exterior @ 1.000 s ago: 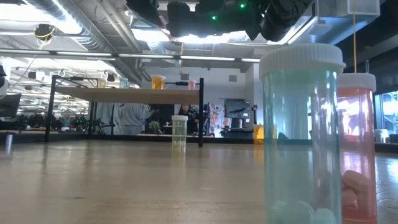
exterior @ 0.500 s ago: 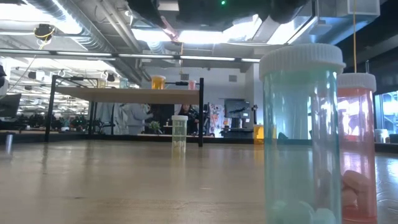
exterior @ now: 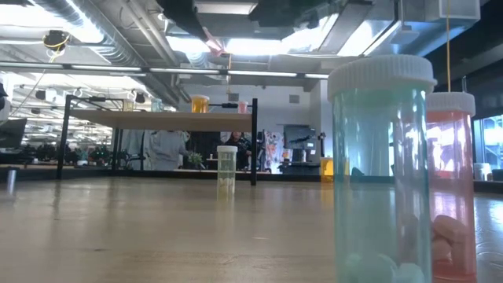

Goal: Pick and place medicine bottles onto shelf by color
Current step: Put the top red pill bottle on the shelf aligned with the red pill bottle on the shelf

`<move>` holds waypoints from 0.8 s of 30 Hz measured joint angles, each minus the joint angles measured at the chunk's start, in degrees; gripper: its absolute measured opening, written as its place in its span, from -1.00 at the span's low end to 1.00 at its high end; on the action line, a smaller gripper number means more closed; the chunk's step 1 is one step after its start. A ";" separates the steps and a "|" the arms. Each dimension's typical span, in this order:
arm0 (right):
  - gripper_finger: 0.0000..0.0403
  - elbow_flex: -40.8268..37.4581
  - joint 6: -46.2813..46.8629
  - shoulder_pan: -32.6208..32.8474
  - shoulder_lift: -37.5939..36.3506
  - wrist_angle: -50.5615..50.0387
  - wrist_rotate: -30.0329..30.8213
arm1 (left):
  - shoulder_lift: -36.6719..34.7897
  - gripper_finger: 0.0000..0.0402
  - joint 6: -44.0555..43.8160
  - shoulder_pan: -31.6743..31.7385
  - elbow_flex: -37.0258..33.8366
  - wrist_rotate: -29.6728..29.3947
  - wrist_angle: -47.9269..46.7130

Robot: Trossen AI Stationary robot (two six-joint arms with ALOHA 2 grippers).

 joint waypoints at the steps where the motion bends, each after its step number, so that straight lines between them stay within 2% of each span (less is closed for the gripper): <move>1: -0.11 0.00 1.35 -0.02 -0.70 -1.47 -0.64 | 0.00 -0.44 -0.11 0.28 0.00 0.01 -0.01; 10: -0.11 0.00 5.90 -0.02 -1.84 -4.52 -0.81 | 4.35 -0.44 -3.25 1.95 0.02 3.06 -4.04; 17: -0.11 0.00 10.57 -0.01 -1.84 -5.22 -1.29 | 8.49 -0.44 -2.68 1.97 0.02 2.93 -7.80; 24: -0.11 0.00 10.68 -0.02 -1.84 -5.37 -1.39 | 11.09 -0.44 0.28 2.17 0.02 -5.23 -11.57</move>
